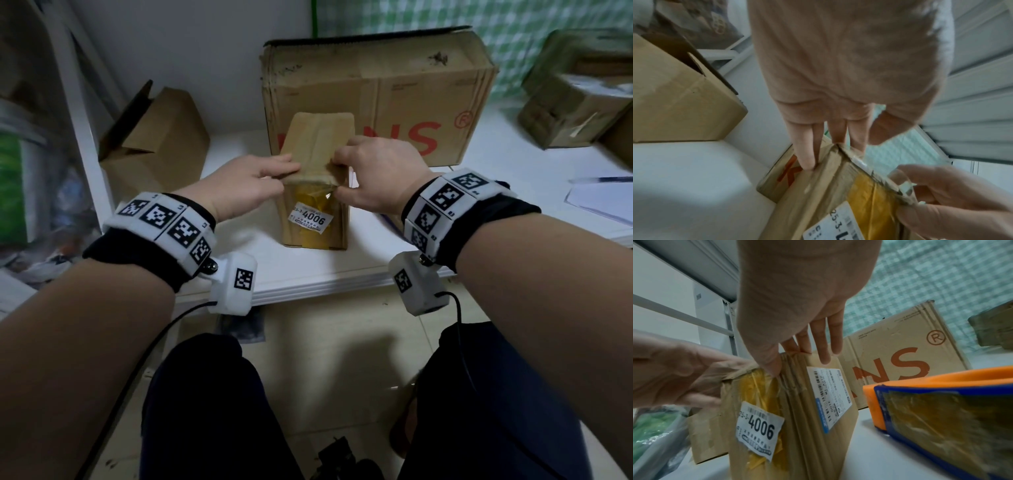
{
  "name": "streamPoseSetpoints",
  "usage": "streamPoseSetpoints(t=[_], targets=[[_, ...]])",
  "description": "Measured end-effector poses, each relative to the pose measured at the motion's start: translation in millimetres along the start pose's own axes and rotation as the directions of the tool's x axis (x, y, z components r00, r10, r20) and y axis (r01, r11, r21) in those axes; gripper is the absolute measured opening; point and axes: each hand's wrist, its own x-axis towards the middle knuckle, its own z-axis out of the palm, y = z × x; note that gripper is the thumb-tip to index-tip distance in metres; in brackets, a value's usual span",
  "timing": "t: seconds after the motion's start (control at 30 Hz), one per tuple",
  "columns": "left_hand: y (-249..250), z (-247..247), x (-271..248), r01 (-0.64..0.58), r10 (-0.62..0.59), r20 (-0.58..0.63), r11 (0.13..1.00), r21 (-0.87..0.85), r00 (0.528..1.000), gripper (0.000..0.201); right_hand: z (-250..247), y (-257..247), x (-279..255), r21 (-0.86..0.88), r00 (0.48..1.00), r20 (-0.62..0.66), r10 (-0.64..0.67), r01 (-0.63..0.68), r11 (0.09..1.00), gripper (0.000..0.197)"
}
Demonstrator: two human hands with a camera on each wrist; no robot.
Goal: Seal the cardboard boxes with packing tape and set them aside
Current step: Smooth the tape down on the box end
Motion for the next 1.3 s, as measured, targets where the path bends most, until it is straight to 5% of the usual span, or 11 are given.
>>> streamPoseSetpoints(t=[0.07,0.37,0.73,1.07,1.3], targets=[[-2,1,2,0.005,-0.006,-0.017,0.995,-0.097,1.0,0.048,1,4,-2,-0.004,1.0,-0.005,-0.006,0.006,1.0,0.043],[-15,-1,14,-0.194,0.223,-0.046,0.917,0.348,0.974,0.06,4,-2,-2,-0.058,0.999,-0.009,0.037,-0.038,0.998,0.054],[-23,3,17,-0.25,0.281,-0.077,0.927,0.28,0.957,0.072,5,-30,0,-0.242,0.996,-0.084,-0.021,0.0,0.97,0.061],[-30,15,17,-0.254,0.329,-0.154,0.893,0.371,0.932,0.052,8,-30,-3,-0.167,0.991,-0.135,-0.026,0.003,0.986,0.06],[-34,20,16,-0.267,0.355,-0.17,0.88,0.393,0.919,0.049,3,-23,-3,-0.226,0.999,-0.045,-0.004,-0.007,0.974,0.071]])
